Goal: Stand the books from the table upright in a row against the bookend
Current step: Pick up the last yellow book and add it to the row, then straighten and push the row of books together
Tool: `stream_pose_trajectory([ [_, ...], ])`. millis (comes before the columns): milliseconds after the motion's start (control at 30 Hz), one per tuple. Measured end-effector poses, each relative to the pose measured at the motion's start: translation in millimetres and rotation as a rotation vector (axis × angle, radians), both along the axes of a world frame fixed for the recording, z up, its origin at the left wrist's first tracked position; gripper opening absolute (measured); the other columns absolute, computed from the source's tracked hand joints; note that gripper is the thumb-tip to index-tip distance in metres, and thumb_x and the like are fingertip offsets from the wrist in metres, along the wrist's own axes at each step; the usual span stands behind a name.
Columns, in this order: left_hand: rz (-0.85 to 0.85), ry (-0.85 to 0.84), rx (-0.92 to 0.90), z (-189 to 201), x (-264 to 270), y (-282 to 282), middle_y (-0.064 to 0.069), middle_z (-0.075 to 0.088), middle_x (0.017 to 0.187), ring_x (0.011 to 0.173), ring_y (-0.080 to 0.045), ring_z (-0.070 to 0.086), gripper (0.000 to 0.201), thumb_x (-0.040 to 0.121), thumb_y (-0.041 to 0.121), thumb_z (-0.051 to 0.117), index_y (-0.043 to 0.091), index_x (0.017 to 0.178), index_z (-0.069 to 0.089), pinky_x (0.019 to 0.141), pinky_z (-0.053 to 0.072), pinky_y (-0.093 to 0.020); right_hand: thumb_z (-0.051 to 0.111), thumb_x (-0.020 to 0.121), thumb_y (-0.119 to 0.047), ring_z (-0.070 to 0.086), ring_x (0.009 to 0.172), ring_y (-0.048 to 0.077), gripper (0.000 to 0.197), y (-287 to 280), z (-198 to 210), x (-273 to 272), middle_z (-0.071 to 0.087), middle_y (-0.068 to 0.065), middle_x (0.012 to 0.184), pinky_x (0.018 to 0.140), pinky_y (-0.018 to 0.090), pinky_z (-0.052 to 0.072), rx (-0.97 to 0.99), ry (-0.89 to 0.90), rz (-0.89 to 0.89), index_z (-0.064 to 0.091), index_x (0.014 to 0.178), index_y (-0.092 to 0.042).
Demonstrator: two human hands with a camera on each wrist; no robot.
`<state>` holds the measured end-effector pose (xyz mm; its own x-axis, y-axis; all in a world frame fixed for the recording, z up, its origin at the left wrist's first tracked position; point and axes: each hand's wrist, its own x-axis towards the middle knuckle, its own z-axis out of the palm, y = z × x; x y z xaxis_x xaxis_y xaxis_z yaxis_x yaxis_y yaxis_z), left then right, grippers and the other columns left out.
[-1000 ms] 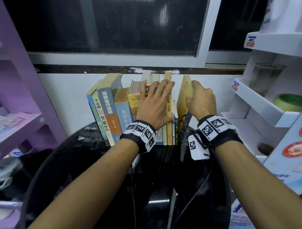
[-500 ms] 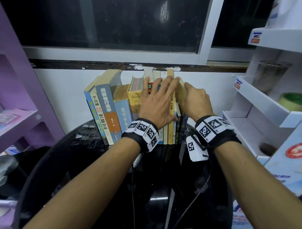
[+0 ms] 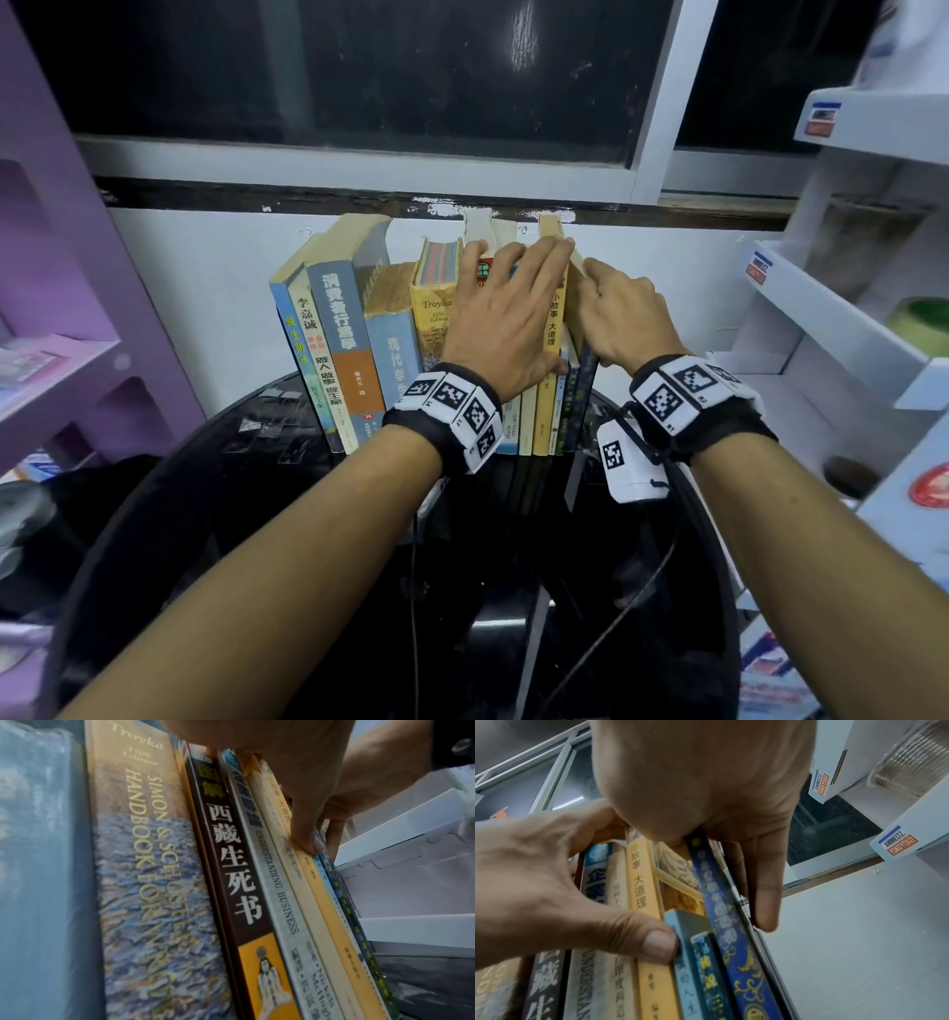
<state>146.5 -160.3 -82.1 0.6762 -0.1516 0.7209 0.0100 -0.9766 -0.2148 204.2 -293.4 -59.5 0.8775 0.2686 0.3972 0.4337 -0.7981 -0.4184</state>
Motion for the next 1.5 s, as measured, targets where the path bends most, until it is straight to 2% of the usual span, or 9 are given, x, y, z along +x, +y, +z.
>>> stream_pose_trajectory([
  [233, 0.0, 0.011, -0.013, 0, 0, -1, 0.0, 0.04, 0.146, 0.126, -0.024, 0.042, 0.115, 0.056, 0.071, 0.07, 0.016, 0.147, 0.026, 0.11, 0.012, -0.049, 0.025, 0.101, -0.029, 0.052, 0.091, 0.038, 0.03, 1, 8, -9, 0.061, 0.018, 0.102, 0.08, 0.04, 0.041, 0.072, 0.104, 0.02, 0.05, 0.099, -0.013],
  [433, -0.149, 0.019, -0.09, 9, -11, 8, 0.0, 0.035, 0.15, 0.137, -0.022, 0.031, 0.106, 0.065, 0.06, 0.074, 0.018, 0.149, 0.024, 0.115, 0.014, -0.044, 0.025, 0.101, -0.034, 0.055, 0.111, 0.04, 0.042, -3, 16, -17, 0.051, 0.018, 0.133, 0.094, 0.054, 0.048, 0.277, 0.29, 0.037, 0.04, 0.137, -0.018],
  [567, -0.148, -0.059, -0.23, 17, -25, 29, 0.001, 0.033, 0.152, 0.142, -0.02, 0.023, 0.091, 0.074, 0.055, 0.068, 0.022, 0.148, 0.026, 0.117, 0.007, -0.043, 0.032, 0.099, -0.038, 0.06, 0.102, 0.032, 0.044, -10, 15, -26, 0.055, 0.015, 0.124, 0.082, 0.049, 0.057, 0.388, 0.371, 0.023, 0.037, 0.14, -0.024],
  [733, -0.092, -0.208, -0.44, 18, -53, 69, -0.001, 0.037, 0.149, 0.14, -0.022, 0.028, 0.075, 0.08, 0.045, 0.063, 0.019, 0.144, 0.036, 0.117, 0.017, -0.044, 0.039, 0.093, -0.051, 0.056, 0.112, 0.027, 0.06, -17, 8, -37, 0.054, 0.008, 0.131, 0.099, 0.048, 0.046, 0.431, 0.387, 0.013, 0.032, 0.145, -0.022],
  [867, -0.039, -0.288, -0.6, 6, -74, 102, -0.006, 0.039, 0.148, 0.137, -0.024, 0.033, 0.074, 0.081, 0.045, 0.064, 0.013, 0.142, 0.038, 0.113, 0.022, -0.041, 0.049, 0.095, -0.048, 0.055, 0.101, 0.023, 0.045, -18, 1, -48, 0.058, 0.003, 0.118, 0.083, 0.033, 0.041, 0.431, 0.363, 0.06, 0.044, 0.129, -0.019],
  [1067, -0.029, -0.099, -0.942, -20, -92, 133, -0.014, 0.026, 0.153, 0.142, -0.028, 0.023, 0.098, 0.077, 0.044, 0.075, 0.007, 0.15, 0.02, 0.118, 0.02, -0.042, 0.074, 0.083, -0.034, 0.05, 0.102, 0.013, 0.068, -18, -13, -60, 0.057, 0.003, 0.131, 0.088, 0.026, 0.037, 0.453, 0.322, 0.097, 0.039, 0.139, -0.018],
  [1200, -0.171, 0.087, -1.255, -34, -96, 147, -0.006, 0.045, 0.14, 0.127, -0.023, 0.047, 0.106, 0.058, 0.056, 0.084, 0.023, 0.142, 0.028, 0.106, 0.041, -0.045, 0.082, 0.076, -0.029, 0.054, 0.112, 0.02, 0.082, -18, -21, -63, 0.054, 0.006, 0.137, 0.09, 0.028, 0.038, 0.439, 0.325, 0.091, 0.034, 0.141, -0.018],
  [1333, -0.303, 0.195, -1.326, -35, -103, 145, 0.002, 0.045, 0.131, 0.115, -0.011, 0.048, 0.092, 0.073, 0.009, 0.08, 0.016, 0.144, 0.023, 0.092, 0.042, -0.025, 0.084, 0.073, -0.023, 0.055, 0.12, 0.026, 0.088, -16, -26, -64, 0.055, 0.008, 0.136, 0.092, 0.029, 0.039, 0.428, 0.314, 0.078, 0.032, 0.143, -0.017],
  [1500, -0.266, 0.216, -1.307, -32, -102, 148, 0.006, 0.05, 0.122, 0.109, -0.013, 0.052, 0.092, 0.075, 0.011, 0.079, 0.02, 0.145, 0.021, 0.095, 0.045, -0.033, 0.084, 0.073, -0.018, 0.059, 0.115, 0.027, 0.086, -7, -35, -64, 0.059, 0.007, 0.13, 0.095, 0.04, 0.046, 0.404, 0.267, 0.072, 0.031, 0.141, -0.02],
])
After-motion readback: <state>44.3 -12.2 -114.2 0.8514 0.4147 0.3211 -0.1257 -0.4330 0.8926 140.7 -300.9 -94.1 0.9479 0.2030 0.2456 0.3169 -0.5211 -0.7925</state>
